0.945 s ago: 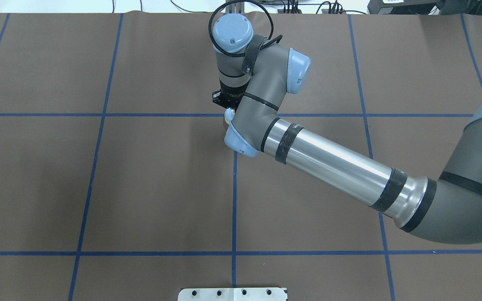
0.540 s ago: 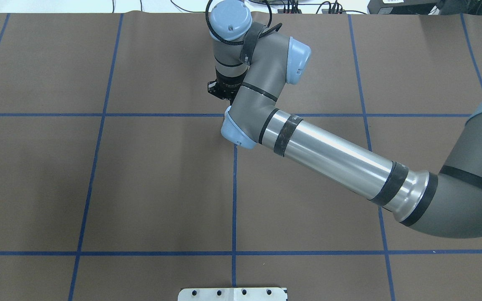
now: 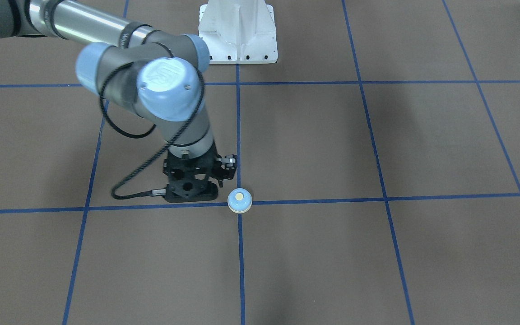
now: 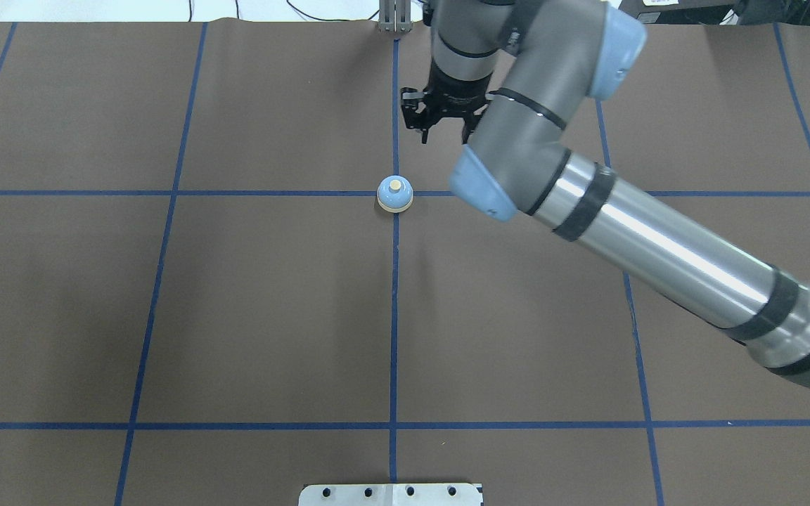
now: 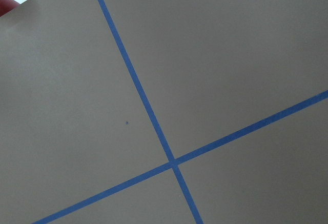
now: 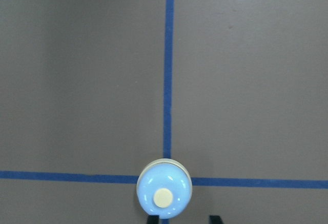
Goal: Place and press bell with both arms
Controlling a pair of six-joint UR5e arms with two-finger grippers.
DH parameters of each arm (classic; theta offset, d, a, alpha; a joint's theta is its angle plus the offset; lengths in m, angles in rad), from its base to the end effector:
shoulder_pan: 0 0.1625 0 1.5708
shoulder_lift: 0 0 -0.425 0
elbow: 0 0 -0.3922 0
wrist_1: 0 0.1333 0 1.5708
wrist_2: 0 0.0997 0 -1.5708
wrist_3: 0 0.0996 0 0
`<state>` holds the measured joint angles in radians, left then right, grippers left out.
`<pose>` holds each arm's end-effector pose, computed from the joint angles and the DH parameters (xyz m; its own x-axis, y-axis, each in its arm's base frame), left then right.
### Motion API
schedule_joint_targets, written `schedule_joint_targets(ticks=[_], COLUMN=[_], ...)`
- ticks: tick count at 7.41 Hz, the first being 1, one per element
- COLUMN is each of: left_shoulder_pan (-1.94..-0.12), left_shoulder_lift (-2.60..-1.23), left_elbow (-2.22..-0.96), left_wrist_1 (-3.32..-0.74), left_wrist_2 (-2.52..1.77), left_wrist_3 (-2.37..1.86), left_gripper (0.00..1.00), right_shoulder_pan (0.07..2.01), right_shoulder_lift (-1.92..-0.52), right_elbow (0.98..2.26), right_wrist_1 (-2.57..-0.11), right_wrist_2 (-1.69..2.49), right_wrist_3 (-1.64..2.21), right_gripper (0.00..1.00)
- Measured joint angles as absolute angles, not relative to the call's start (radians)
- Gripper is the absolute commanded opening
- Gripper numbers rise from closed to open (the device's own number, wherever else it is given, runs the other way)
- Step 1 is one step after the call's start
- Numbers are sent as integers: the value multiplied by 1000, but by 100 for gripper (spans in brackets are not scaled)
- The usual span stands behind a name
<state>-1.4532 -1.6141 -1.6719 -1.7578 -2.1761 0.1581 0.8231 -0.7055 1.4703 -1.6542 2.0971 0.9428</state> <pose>-0.0142 -0.5328 0.5757 0.7675 0.4247 -0.4801 -0.2347 0.8832 0.4060 -0.4409 -0.5979 0.1706 0.6735 -0.0209 0.7389 -0.0287 0.9981 0.0543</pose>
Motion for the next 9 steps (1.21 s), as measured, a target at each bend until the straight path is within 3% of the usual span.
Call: schedule_joint_targets(ticks=[2,4,9], left_shoulder_pan=[-1524,-1610,-1647], left_shoulder_lift=[-1569,-1527,-1482], left_elbow=[-1675,-1676,-1678], left_wrist_1=[-1757,-1738,-1687], left_wrist_2=[-2254,-2302,-2307], left_wrist_3=[186,263,248], left_gripper=[100,100,100], right_shoulder_pan=[935,1069,1411], right_shoulder_lift=[-914,-1112,-1541], right_elbow=[1673,1783,1835], right_wrist_1=[-1730,-1751,-1747], right_wrist_2=[2144,2212,2362], right_wrist_3=[737,503,27], right_gripper=[99,100,100])
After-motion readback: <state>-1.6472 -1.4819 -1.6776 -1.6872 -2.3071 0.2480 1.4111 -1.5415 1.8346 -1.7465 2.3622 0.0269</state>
